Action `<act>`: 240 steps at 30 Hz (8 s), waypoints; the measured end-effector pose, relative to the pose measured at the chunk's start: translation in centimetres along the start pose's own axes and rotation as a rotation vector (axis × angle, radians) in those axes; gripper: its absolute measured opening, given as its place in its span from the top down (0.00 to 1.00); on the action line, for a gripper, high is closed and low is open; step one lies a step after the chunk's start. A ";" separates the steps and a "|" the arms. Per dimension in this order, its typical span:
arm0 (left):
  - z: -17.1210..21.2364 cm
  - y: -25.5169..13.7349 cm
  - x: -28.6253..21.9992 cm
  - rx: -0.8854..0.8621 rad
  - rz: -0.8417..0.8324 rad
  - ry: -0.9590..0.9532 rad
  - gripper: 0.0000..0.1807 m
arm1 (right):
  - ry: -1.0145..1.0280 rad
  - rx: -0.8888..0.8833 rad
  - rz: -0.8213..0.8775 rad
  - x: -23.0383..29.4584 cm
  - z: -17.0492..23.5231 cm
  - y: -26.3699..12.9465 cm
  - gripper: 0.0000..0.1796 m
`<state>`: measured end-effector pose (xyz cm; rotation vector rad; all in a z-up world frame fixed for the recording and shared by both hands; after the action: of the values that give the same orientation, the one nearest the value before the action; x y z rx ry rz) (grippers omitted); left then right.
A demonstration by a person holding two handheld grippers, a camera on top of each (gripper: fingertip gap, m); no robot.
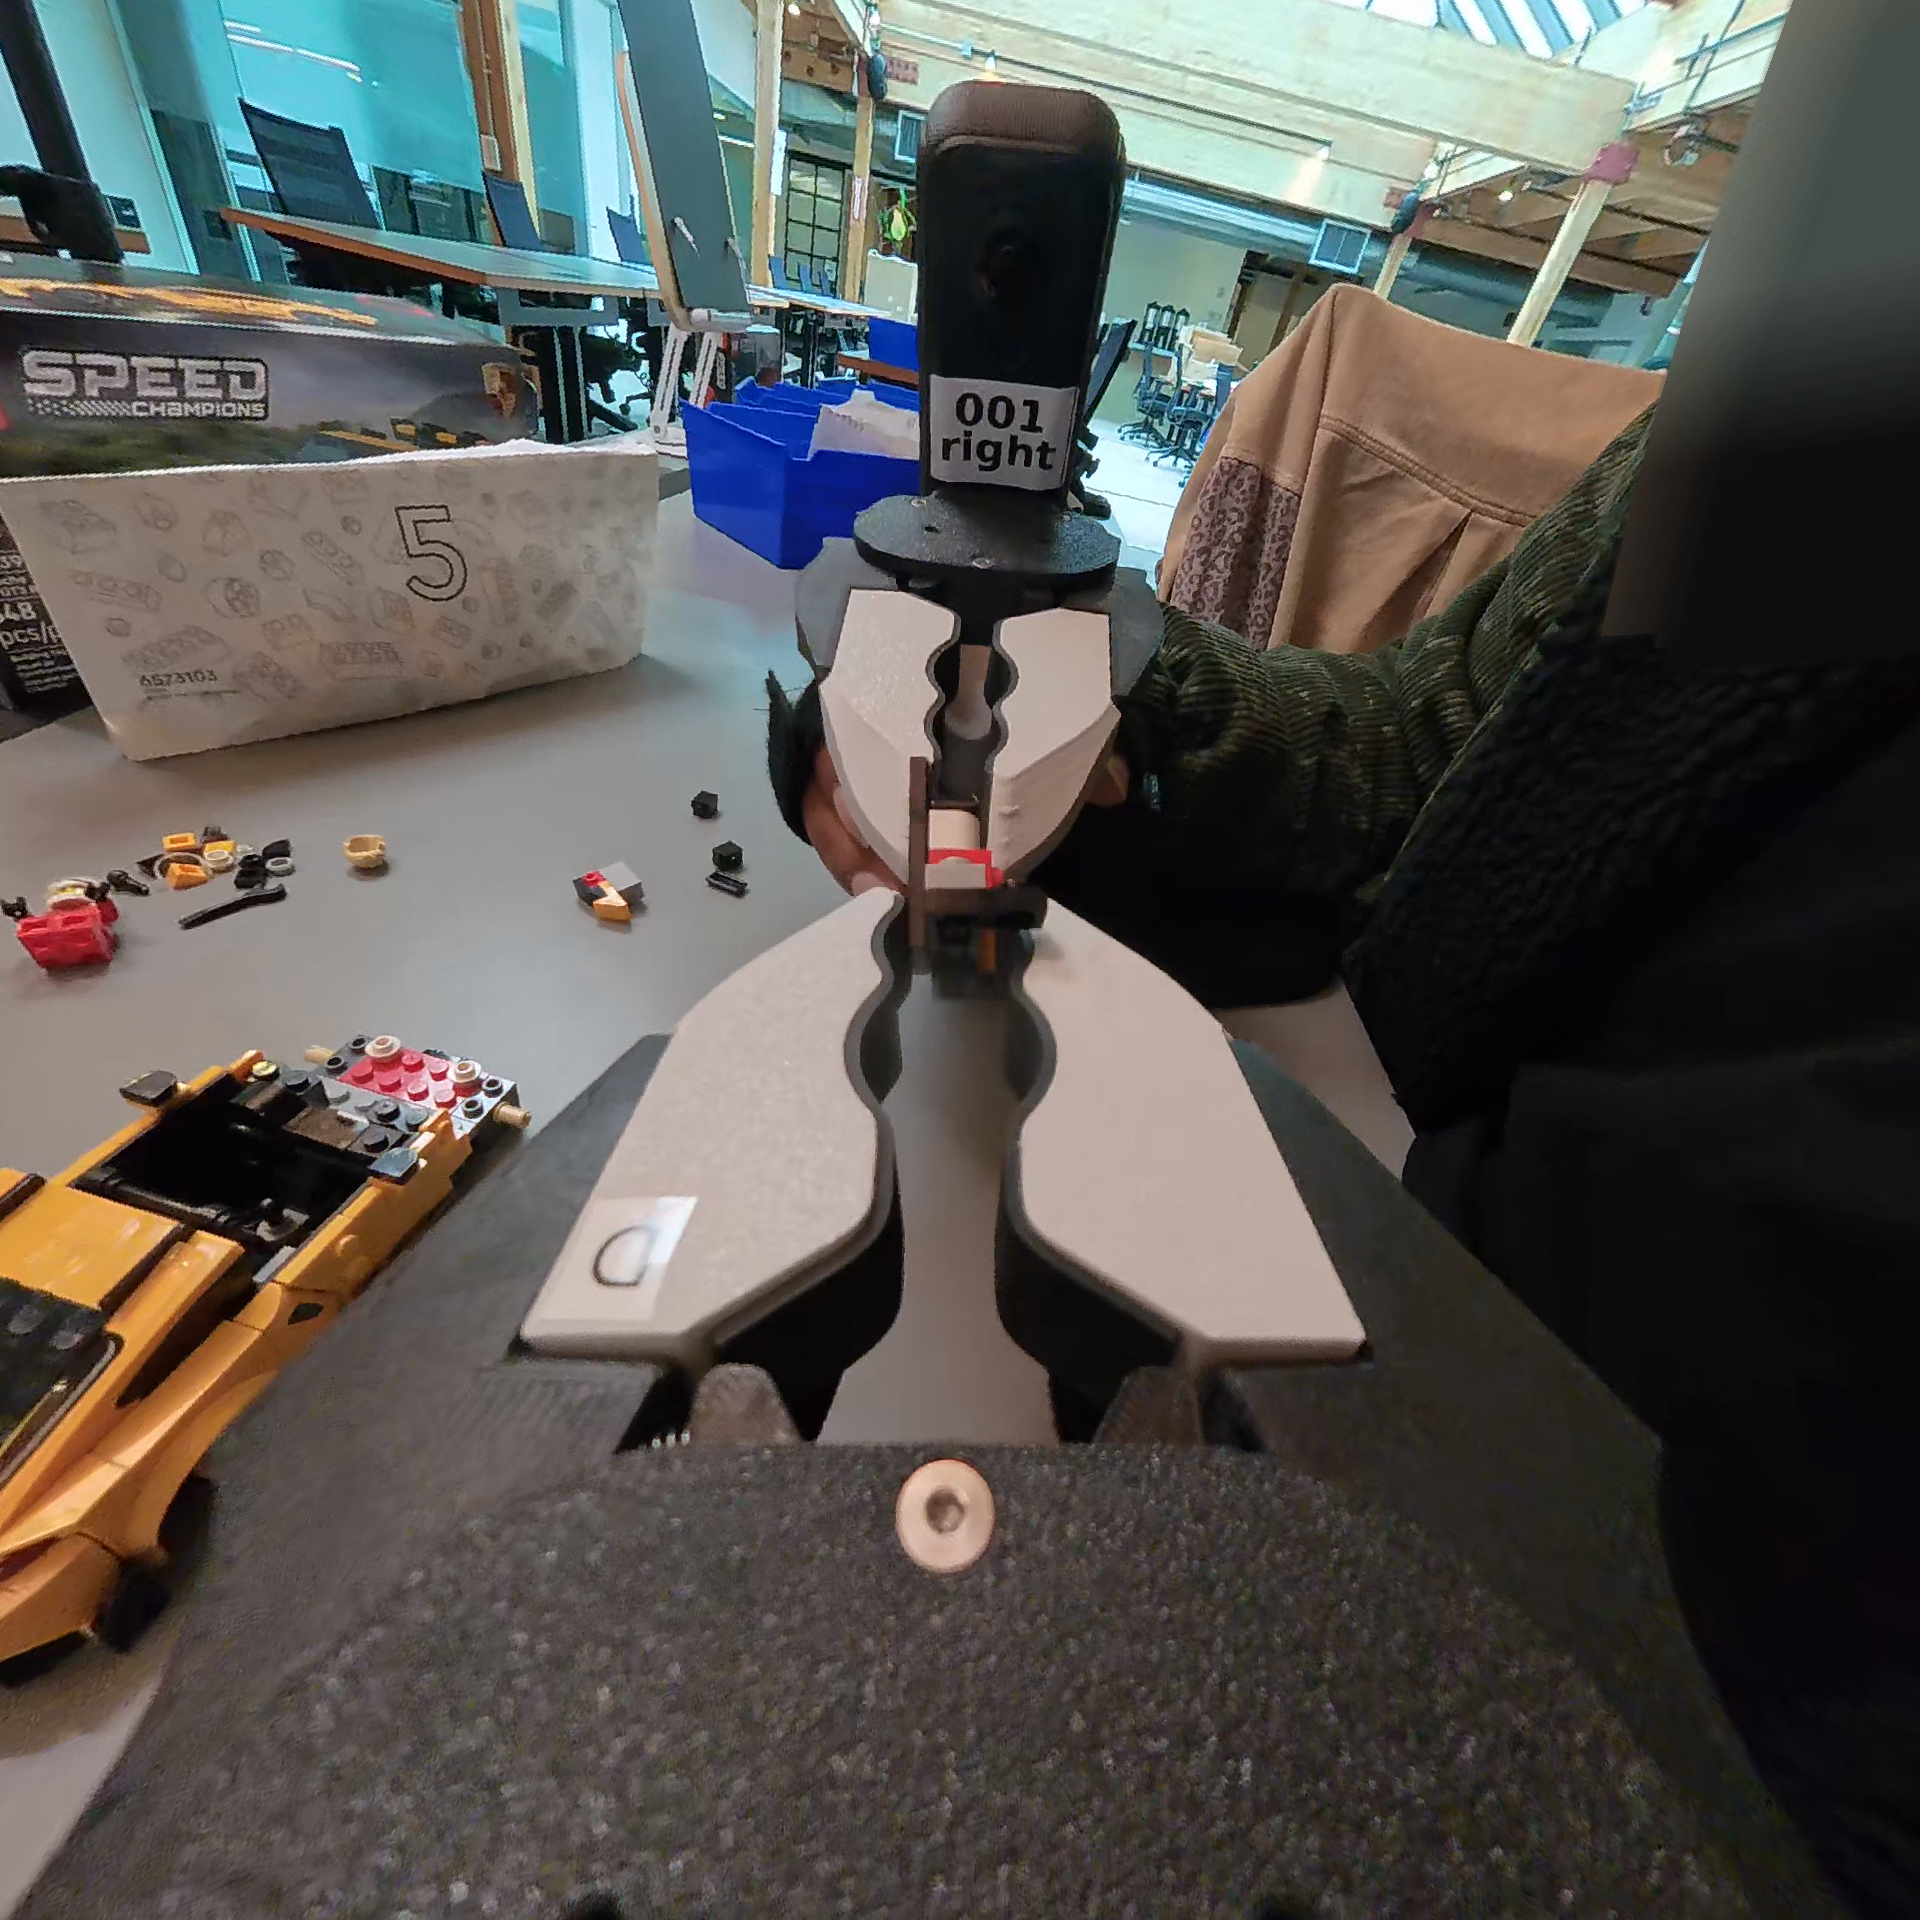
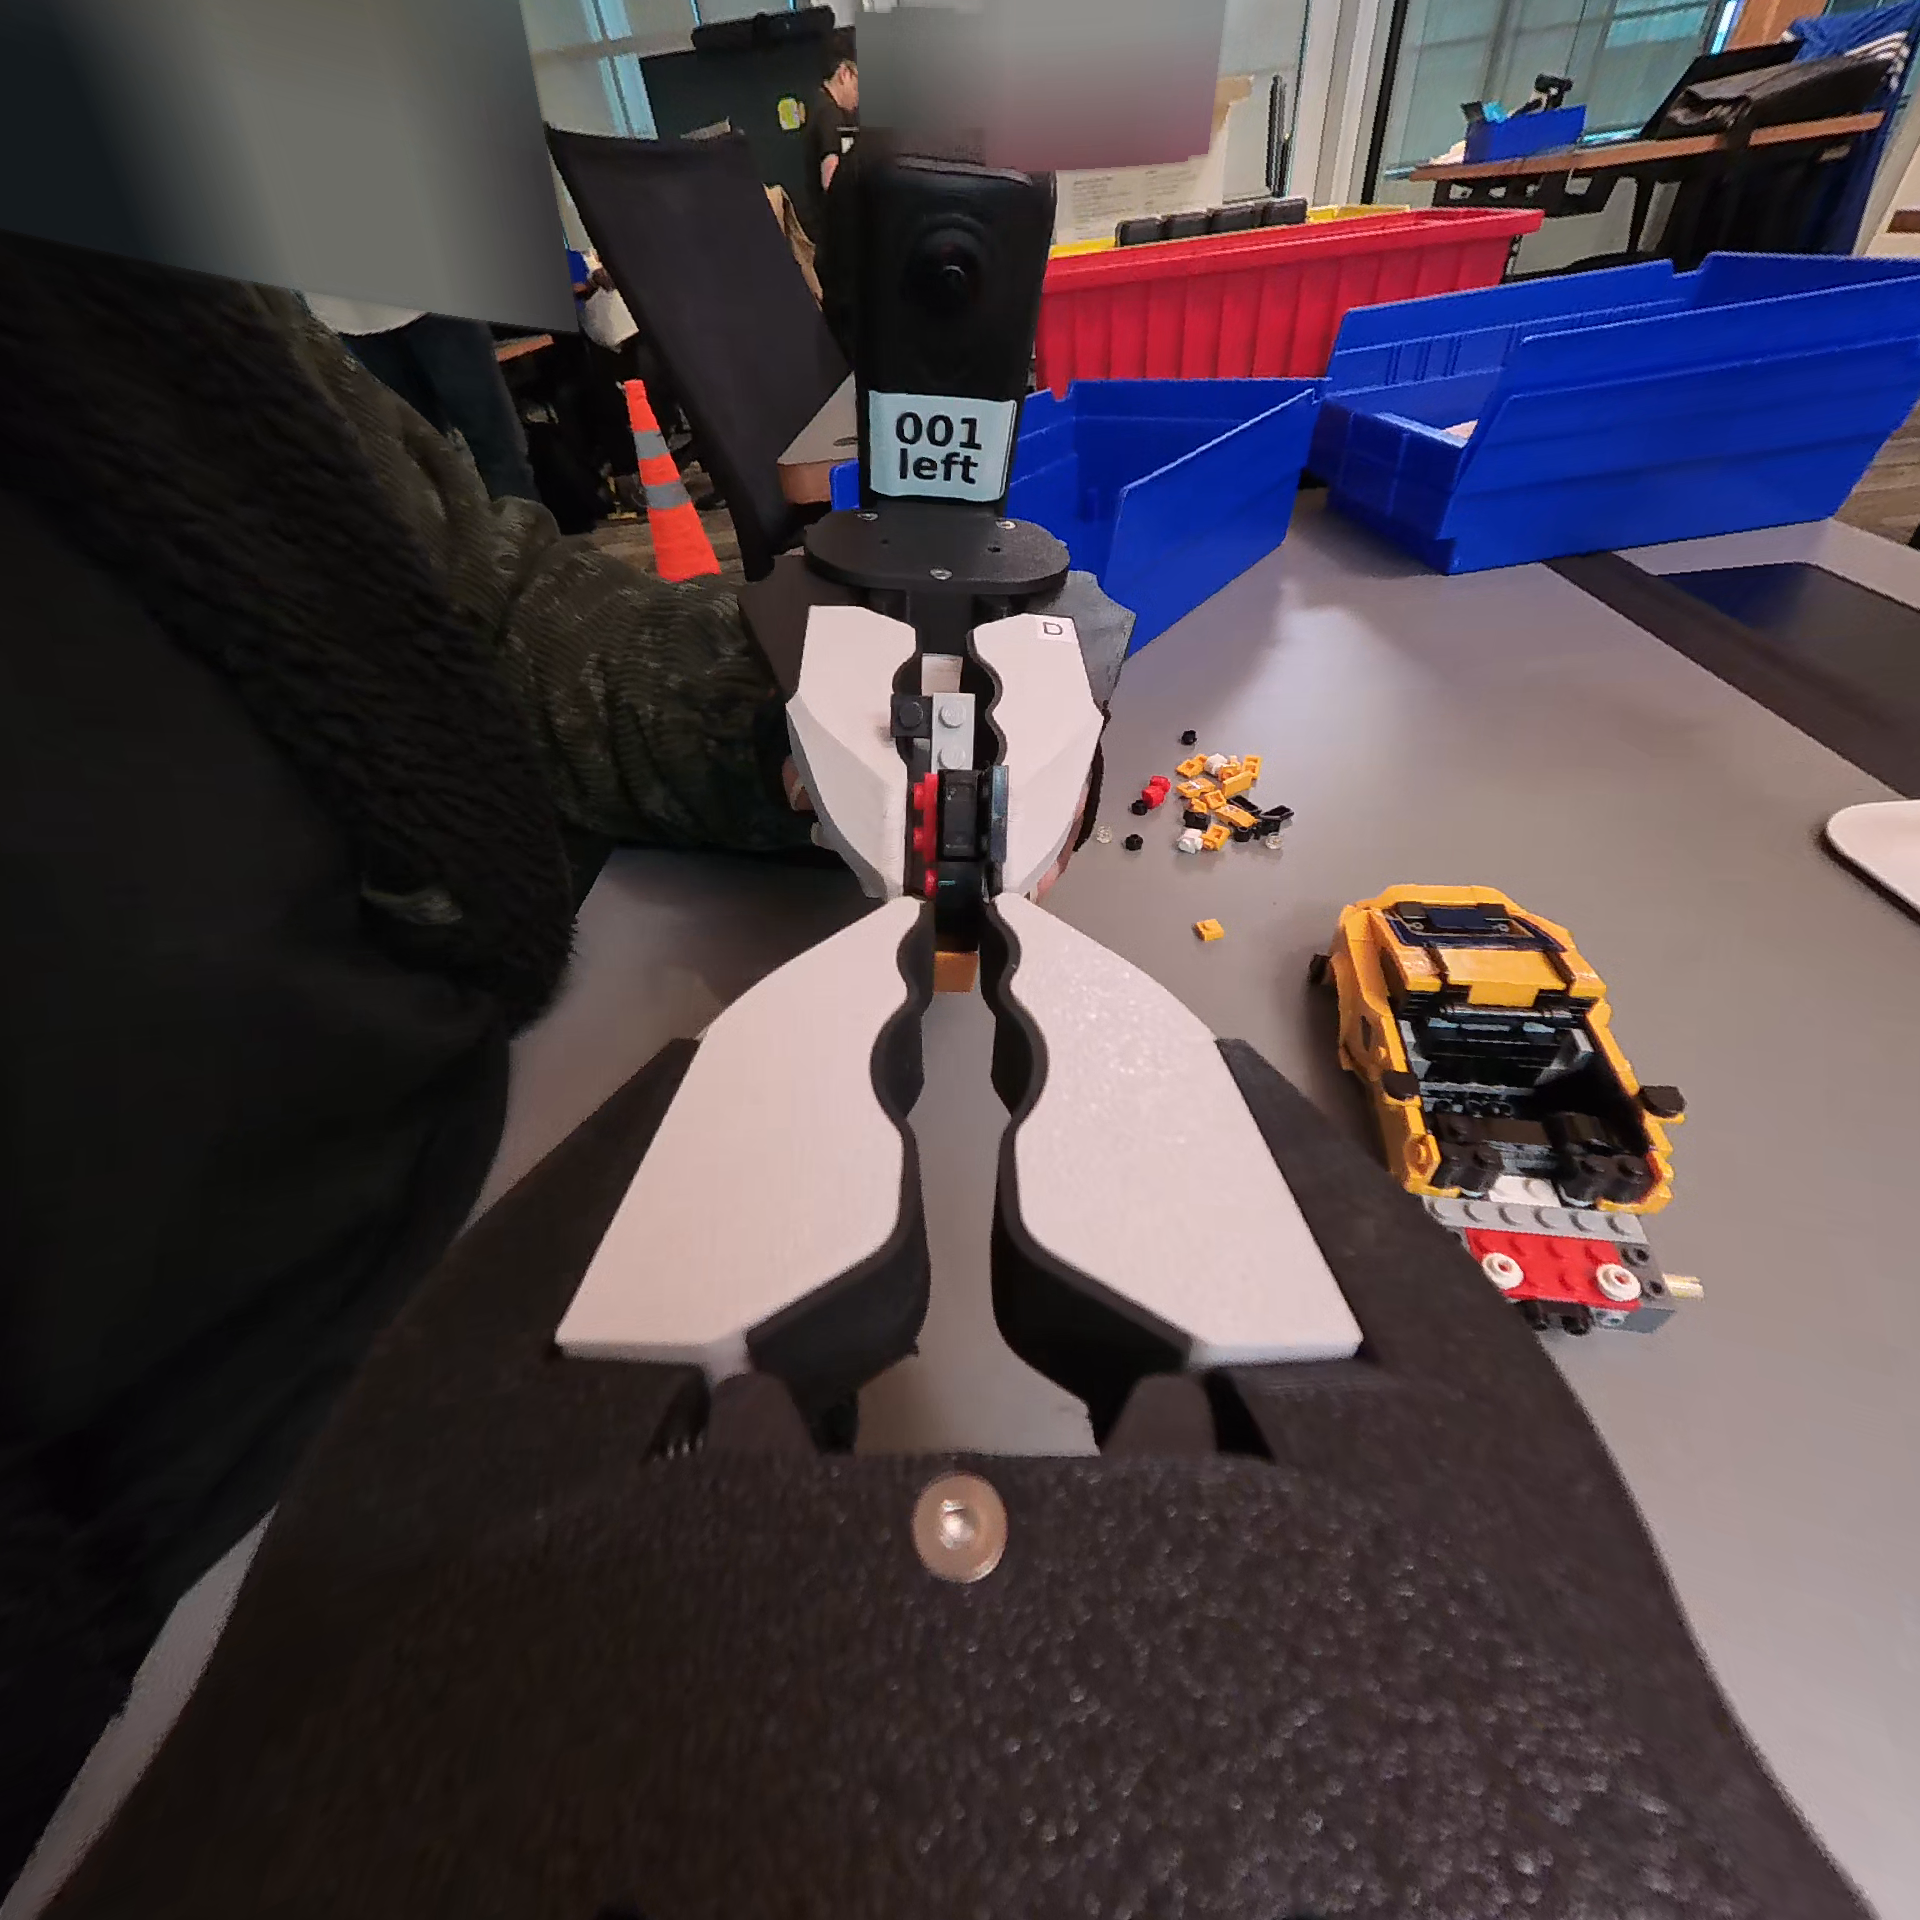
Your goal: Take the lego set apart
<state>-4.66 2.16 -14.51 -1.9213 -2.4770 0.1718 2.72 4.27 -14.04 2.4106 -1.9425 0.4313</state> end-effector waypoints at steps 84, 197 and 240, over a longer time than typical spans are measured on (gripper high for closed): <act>3.7 1.4 0.4 0.235 0.080 -0.220 0.82 | 0.041 -0.003 0.100 -1.7 0.8 -1.4 0.96; 7.8 3.2 4.1 0.563 -0.103 0.079 0.88 | -0.177 0.553 0.362 -4.4 8.0 -1.3 0.97; 3.5 -6.3 6.9 0.533 -0.410 0.216 0.84 | -0.009 0.174 0.188 -2.3 3.4 -1.1 0.97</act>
<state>-12.72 7.02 -17.84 -1.1443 -2.3047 0.5225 4.00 6.15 -17.64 2.3369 -2.2328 0.6202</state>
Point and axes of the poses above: each gripper's, where its closed fingertips meet, y out along the fingers, z out of its underside, x = y × z across the jaws, the point moved 4 cm from there along -y, back along the fingers, and after that the axes turned 7 degrees about y, right-handed, at the moved point
